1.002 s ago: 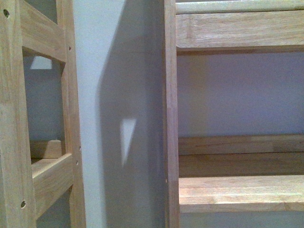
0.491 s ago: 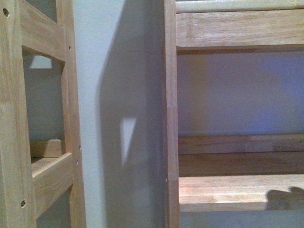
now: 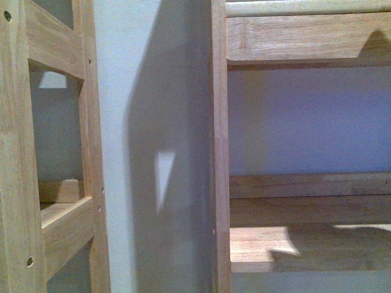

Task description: Put away toys

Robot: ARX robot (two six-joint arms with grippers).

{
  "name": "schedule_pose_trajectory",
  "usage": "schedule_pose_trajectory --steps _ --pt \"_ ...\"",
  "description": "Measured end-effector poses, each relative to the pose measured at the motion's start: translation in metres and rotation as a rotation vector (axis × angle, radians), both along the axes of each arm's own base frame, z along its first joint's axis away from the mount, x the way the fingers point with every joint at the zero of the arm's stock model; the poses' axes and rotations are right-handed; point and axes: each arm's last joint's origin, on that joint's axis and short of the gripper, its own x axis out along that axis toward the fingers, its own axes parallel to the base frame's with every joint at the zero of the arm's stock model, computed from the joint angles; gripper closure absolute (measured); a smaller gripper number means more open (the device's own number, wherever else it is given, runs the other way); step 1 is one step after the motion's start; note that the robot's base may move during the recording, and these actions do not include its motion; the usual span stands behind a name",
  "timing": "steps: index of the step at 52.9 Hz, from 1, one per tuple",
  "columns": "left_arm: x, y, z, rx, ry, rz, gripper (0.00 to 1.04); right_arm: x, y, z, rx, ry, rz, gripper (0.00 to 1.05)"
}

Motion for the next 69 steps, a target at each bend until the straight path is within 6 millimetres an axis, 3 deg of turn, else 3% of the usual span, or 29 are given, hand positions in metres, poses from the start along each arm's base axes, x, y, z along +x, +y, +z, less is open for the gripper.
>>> schedule_pose_trajectory --steps 14,20,24,33,40,53,69 --pt "0.000 0.000 0.000 0.000 0.000 0.000 0.06 0.003 -0.039 0.053 0.012 -0.067 0.050 0.99" --pt "0.000 0.000 0.000 0.000 0.000 0.000 0.06 0.034 -0.057 0.067 0.060 -0.074 0.108 0.99" --pt "0.000 0.000 0.000 0.000 0.000 0.000 0.06 0.061 -0.065 0.066 0.094 -0.044 0.150 0.99" --pt "0.000 0.000 0.000 0.000 0.000 0.000 0.06 0.099 -0.070 0.063 0.142 0.000 0.215 0.99" --pt "0.000 0.000 0.000 0.000 0.000 0.000 0.06 0.130 -0.062 0.064 0.160 0.014 0.275 0.99" --pt "0.000 0.000 0.000 0.000 0.000 0.000 0.06 0.192 -0.024 0.068 0.189 0.033 0.369 0.99" --pt "0.000 0.000 0.000 0.000 0.000 0.000 0.06 0.236 0.016 0.070 0.215 0.043 0.423 0.99"
